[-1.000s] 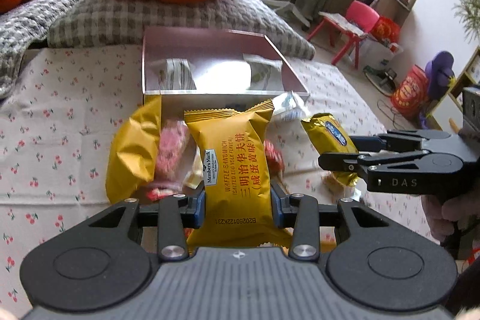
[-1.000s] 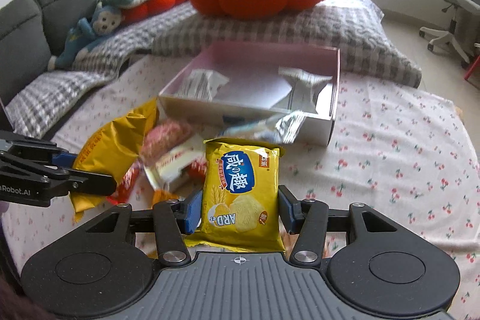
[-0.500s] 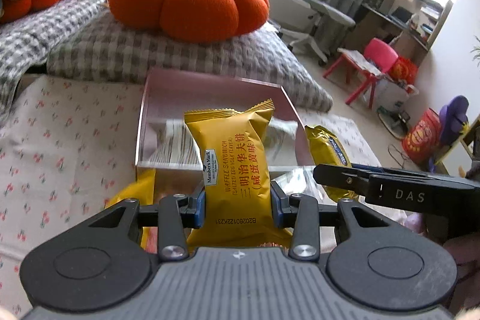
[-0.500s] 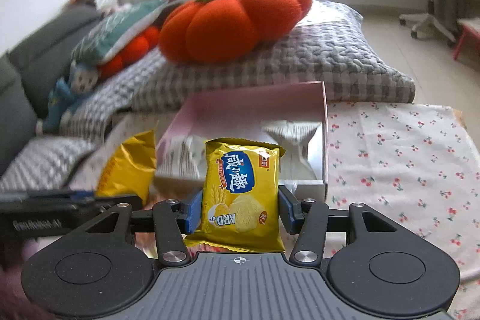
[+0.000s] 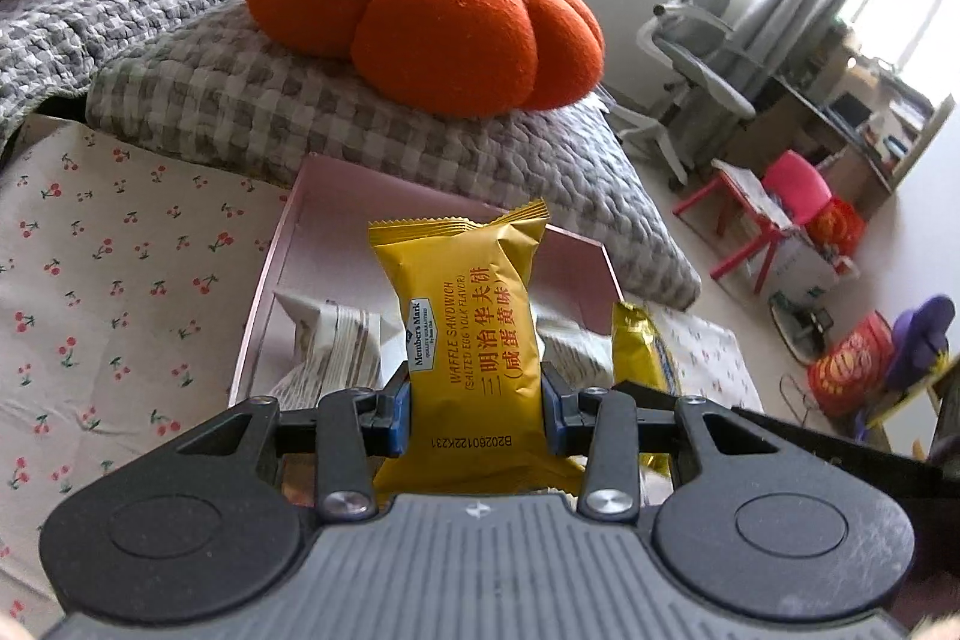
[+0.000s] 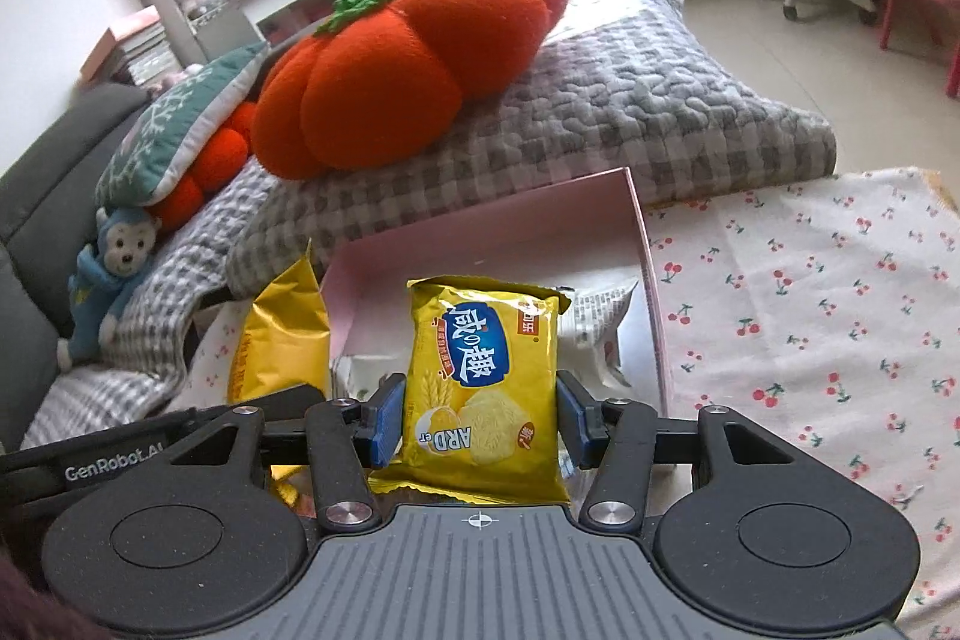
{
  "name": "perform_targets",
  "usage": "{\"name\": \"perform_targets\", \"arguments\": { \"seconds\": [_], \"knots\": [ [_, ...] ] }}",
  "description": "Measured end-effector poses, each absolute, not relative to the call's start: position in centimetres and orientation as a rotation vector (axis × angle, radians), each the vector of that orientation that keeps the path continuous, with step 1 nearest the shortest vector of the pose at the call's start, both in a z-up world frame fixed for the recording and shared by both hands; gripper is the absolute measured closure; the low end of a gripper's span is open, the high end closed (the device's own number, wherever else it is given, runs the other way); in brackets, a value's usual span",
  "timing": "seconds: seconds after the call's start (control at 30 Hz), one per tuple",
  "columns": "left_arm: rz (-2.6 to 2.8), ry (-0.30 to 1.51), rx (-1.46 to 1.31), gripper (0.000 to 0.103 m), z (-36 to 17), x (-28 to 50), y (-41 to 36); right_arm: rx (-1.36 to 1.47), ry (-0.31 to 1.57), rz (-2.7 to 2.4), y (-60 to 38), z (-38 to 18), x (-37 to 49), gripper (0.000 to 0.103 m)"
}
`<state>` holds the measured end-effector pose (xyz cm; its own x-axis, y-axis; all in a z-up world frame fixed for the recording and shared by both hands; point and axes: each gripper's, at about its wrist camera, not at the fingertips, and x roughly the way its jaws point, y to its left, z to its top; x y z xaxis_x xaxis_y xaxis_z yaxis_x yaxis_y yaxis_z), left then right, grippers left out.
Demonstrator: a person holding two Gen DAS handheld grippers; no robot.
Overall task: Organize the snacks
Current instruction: 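Lift both yellow bags and carry them over the pink box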
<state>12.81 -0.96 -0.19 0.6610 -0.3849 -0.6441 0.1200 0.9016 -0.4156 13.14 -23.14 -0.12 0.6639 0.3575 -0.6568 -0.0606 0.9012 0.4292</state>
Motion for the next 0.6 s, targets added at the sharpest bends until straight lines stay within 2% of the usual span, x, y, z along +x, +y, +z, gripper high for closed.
{"name": "perform_targets", "arguments": {
  "seconds": [0.2, 0.37, 0.6],
  "knots": [
    [-0.285, 0.815, -0.405, 0.066, -1.4, 14.6, -0.9, 0.493, 0.832, 0.224, -23.8, -1.5, 14.9, 0.052],
    [-0.277, 0.825, -0.339, 0.066, -2.5, 15.2, -1.5, 0.592, 0.858, 0.212, -24.5, -3.2, 16.4, 0.052],
    [-0.267, 0.803, -0.269, 0.065, -3.3, 15.8, -1.8, 0.546, 0.856, 0.183, -24.0, -4.1, 17.3, 0.053]
  ]
}}
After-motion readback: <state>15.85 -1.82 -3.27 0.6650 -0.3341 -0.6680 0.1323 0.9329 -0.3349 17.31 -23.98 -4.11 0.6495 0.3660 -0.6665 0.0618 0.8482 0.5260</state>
